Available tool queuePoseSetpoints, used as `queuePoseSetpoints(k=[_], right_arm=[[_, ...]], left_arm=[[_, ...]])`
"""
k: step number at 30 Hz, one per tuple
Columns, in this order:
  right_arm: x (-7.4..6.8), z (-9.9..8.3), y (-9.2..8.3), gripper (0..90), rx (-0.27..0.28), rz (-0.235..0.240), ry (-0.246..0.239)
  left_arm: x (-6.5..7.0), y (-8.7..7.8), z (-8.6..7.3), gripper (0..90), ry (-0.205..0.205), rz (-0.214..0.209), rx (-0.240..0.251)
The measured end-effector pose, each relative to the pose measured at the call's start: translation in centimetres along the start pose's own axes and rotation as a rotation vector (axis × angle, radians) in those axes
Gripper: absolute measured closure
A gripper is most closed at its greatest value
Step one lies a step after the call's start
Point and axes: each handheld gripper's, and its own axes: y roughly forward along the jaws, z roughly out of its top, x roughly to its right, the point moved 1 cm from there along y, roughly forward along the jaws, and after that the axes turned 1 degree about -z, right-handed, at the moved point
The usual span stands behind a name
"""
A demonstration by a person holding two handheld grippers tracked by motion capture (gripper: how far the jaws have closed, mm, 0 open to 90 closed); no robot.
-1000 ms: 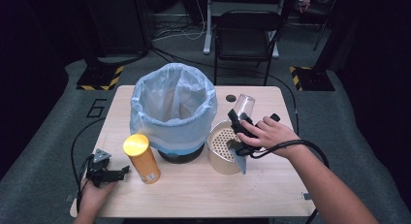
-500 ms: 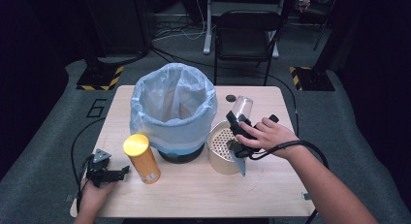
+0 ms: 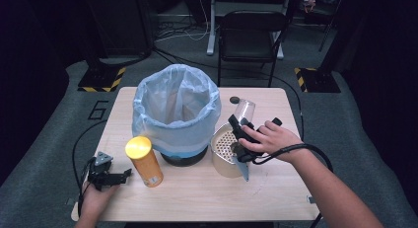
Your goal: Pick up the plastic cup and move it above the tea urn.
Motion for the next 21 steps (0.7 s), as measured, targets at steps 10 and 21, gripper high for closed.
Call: queuePoseSetpoints(k=[10,21], right_arm=[[0.6,-0.2,-0.2,39.4,0.049,0.021,0.116],[1.9,-1.0,-0.3,39.3,0.128,0.093,0.062]], left_arm=[[0.0,-0.1,0.0,4.5,0.002,-0.003,-0.009],[0.0,0.0,0.0,4.5,0.0,0.0,-0.002]])
